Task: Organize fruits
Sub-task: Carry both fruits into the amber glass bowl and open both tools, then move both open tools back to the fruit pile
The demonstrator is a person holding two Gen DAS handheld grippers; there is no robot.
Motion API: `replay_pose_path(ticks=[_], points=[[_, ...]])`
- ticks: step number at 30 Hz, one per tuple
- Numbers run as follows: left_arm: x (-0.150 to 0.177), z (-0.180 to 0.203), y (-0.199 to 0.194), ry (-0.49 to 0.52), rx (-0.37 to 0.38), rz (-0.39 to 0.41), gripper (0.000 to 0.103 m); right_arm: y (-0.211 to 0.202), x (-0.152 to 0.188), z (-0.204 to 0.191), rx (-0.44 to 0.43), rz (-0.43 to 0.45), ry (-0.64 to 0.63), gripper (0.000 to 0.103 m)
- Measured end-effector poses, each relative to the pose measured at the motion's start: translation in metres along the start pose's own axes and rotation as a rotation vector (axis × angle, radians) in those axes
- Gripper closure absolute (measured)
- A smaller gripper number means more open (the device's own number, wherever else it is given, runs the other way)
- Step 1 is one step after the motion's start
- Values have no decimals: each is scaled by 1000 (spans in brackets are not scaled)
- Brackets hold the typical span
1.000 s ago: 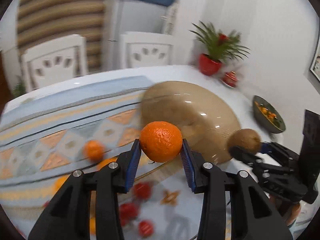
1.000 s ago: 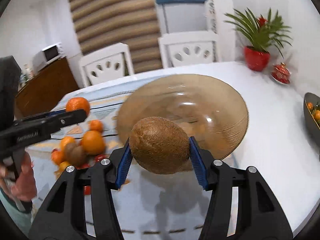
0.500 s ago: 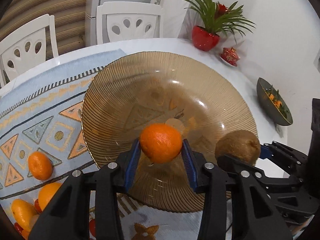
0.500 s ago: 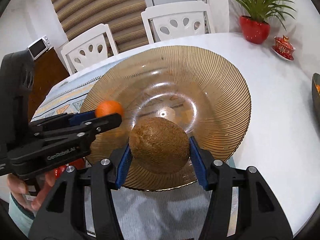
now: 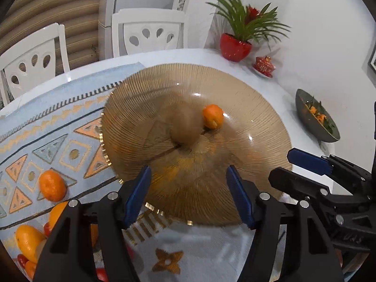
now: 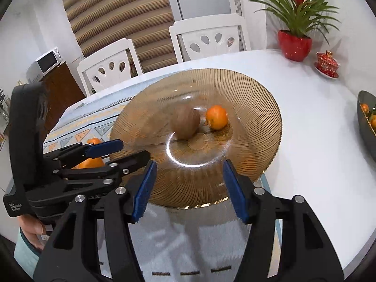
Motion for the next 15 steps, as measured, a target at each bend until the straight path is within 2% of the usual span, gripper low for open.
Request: replay_pose_path(ticks=[5, 15], points=[[19, -10, -39, -58, 63, 42, 38, -25, 7, -16, -13, 40, -21, 38], [69, -45, -155, -89, -4, 204, 40, -62, 30, -90, -79, 90, -148, 37]])
Point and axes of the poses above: each gripper's, at about its wrist camera, not at the fingertips, and y roughly the way its jaws point, z to its right, x to its underside, the point moved 2 cm from there along y, roughly the way its jaws point, and after that the axes turned 3 degrees about x, right-handed, at the moved point
